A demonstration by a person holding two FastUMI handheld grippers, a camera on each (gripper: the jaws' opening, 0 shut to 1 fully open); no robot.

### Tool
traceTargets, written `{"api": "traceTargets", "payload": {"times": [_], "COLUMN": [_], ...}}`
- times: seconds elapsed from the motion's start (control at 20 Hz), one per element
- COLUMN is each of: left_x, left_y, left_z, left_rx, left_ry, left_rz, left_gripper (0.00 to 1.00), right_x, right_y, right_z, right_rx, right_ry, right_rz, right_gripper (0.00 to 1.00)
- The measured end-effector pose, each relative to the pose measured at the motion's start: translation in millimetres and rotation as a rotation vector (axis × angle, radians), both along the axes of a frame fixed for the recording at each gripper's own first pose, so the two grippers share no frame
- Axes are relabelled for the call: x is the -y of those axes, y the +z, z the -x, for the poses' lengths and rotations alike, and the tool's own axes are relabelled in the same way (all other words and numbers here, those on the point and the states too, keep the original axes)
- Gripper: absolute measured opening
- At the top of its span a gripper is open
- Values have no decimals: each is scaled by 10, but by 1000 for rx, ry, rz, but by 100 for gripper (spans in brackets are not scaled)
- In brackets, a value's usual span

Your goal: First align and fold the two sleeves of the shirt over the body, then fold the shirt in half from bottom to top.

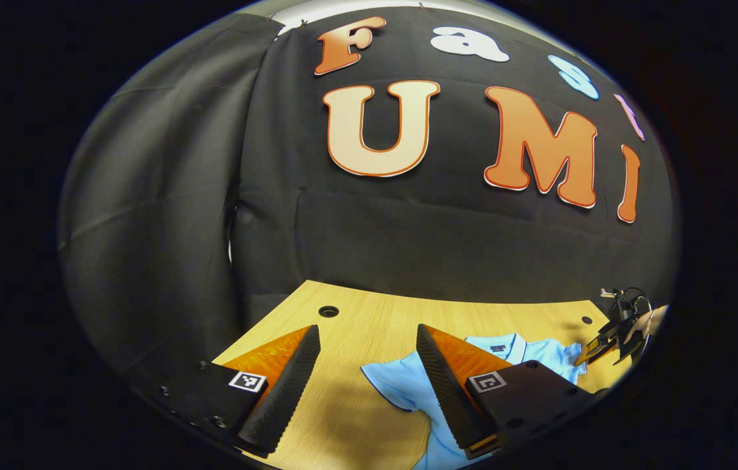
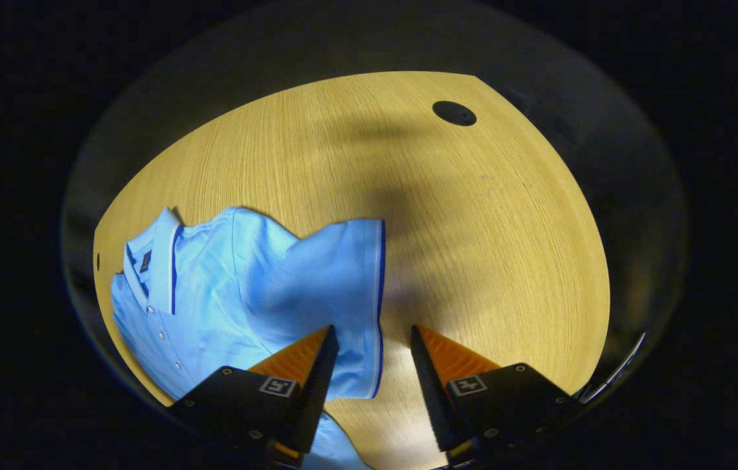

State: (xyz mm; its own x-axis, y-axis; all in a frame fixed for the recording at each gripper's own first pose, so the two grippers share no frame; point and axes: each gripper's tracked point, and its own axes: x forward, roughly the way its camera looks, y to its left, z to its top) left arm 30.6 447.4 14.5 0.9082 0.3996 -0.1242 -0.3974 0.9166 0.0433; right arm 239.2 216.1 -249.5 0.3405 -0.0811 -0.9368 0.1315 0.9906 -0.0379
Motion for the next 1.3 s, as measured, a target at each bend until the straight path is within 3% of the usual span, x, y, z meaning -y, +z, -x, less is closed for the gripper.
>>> {"api": "traceTargets", "payload": {"times": [0.05,0.2,0.25,0.3,0.6,0.85,1.0,1.3], "left_x": [-5,-21,-21,-33,-236,-358,-555,-784], "left_y": [-16,-4,-17,-12,18,83,162,119], "left_z": [-3,5,10,10,140,240,350,468], "left_rx": [-1,-7,-9,-12,-10,-12,-5,-26], "left_ry": [1,13,15,16,12,-7,-1,-29], "left_rz": [1,-5,-8,-12,-19,-30,-39,-18], "left_gripper": [97,97,97,97,97,97,97,99], "right_x": [-1,-26,-49,-75,-460,-1193,-1779,-2631], "right_y": [7,20,21,25,559,994,1042,801], "right_z": [-15,-50,-73,-70,-19,140,304,602], "right_rx": [4,29,43,49,181,261,272,235], "right_ry": [-3,2,6,7,69,205,297,389], "right_rz": [-1,-6,-15,-27,-65,-86,-123,-150], "right_gripper": [63,19,8,3,1,1,2,2]}}
